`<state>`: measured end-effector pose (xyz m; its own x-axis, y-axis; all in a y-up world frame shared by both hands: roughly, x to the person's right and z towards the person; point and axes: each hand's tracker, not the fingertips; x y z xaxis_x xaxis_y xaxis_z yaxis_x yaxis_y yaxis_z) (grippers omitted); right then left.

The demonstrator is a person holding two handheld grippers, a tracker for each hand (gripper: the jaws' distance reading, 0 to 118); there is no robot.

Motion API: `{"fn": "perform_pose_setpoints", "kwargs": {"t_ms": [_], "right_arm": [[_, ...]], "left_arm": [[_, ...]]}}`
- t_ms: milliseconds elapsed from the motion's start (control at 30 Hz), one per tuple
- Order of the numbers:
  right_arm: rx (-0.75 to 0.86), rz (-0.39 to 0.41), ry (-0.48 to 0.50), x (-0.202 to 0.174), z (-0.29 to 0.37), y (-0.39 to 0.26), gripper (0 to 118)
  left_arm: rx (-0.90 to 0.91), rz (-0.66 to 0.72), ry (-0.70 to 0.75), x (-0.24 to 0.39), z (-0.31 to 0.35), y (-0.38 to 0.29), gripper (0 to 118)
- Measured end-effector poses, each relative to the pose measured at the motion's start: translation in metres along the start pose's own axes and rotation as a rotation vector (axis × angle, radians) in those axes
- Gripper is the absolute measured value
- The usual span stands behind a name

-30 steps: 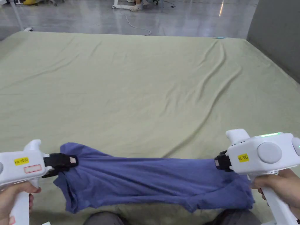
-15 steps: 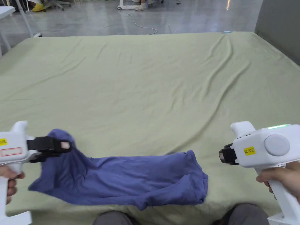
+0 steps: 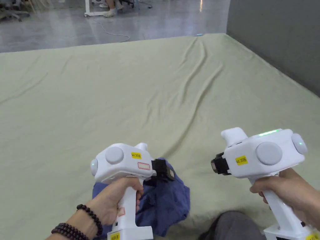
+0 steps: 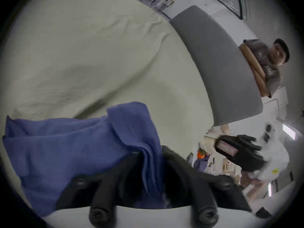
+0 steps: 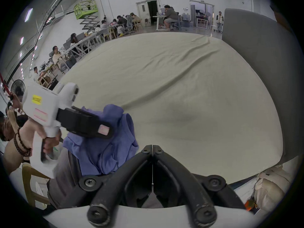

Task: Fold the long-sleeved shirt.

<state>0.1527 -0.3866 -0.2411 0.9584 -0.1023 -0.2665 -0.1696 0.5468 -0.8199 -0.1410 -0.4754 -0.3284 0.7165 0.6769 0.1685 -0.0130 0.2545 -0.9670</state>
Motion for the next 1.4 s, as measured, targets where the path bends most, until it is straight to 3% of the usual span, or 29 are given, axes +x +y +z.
{"fn": "perform_pose_setpoints", "kwargs": {"t_ms": [67,100,133,200,233,267,300,333,367,433,533,800,900,967,1100,1233,1400], "right_arm": [[-0.002,0.008,-0.007,0.003,0.003,-0.003,0],[-0.003,0.01,-0.008,0.005,0.003,-0.004,0],[-0.004,0.01,-0.008,0.006,0.003,-0.005,0],[-0.004,0.01,-0.002,0.009,0.002,-0.006,0],[-0.003,0.01,-0.001,0.009,0.001,-0.007,0],[-0.003,0.011,0.0,0.009,0.0,-0.008,0],[-0.003,0.012,0.001,0.009,-0.001,-0.008,0],[-0.003,0.013,0.003,0.008,-0.002,-0.009,0],[-0.004,0.012,0.007,0.007,-0.003,-0.009,0],[-0.005,0.012,0.014,0.004,-0.004,-0.011,0],[-0.009,0.027,0.018,0.0,-0.006,-0.012,0],[-0.015,0.015,-0.003,0.003,-0.004,-0.019,0],[-0.026,0.024,-0.017,0.004,0.0,-0.02,0],[0.001,0.044,0.02,-0.001,0.005,-0.016,0],[0.016,-0.088,0.243,-0.014,-0.004,0.011,0],[-0.039,-0.109,0.248,-0.039,-0.038,0.038,0],[-0.207,-0.142,0.354,-0.061,-0.101,0.037,0]], "left_arm": [[0.046,0.003,-0.042,-0.005,0.011,0.004,76],[0.075,0.001,-0.047,0.006,0.023,0.0,95],[0.116,-0.008,-0.048,0.009,0.037,-0.001,103],[0.202,-0.083,-0.06,0.012,0.073,-0.009,103],[0.22,-0.109,-0.031,0.023,0.087,-0.017,100],[0.271,-0.121,0.06,0.024,0.1,-0.025,88],[0.319,-0.163,0.136,0.024,0.11,-0.033,57],[0.335,-0.238,0.204,0.026,0.111,-0.041,8],[0.361,-0.321,0.321,0.032,0.105,-0.053,0],[0.397,-0.409,0.427,0.028,0.088,-0.073,0],[0.388,-0.426,0.294,0.025,0.051,-0.091,0],[0.249,-0.467,0.268,0.068,-0.059,-0.089,0],[0.114,-0.409,0.243,0.073,-0.076,-0.084,0],[0.133,-0.431,0.195,0.077,-0.061,-0.081,0],[0.223,-0.468,0.183,0.075,0.006,-0.07,0],[0.306,-0.315,0.182,0.035,0.074,-0.056,0],[0.344,-0.215,0.118,-0.04,0.132,-0.065,0]]}}
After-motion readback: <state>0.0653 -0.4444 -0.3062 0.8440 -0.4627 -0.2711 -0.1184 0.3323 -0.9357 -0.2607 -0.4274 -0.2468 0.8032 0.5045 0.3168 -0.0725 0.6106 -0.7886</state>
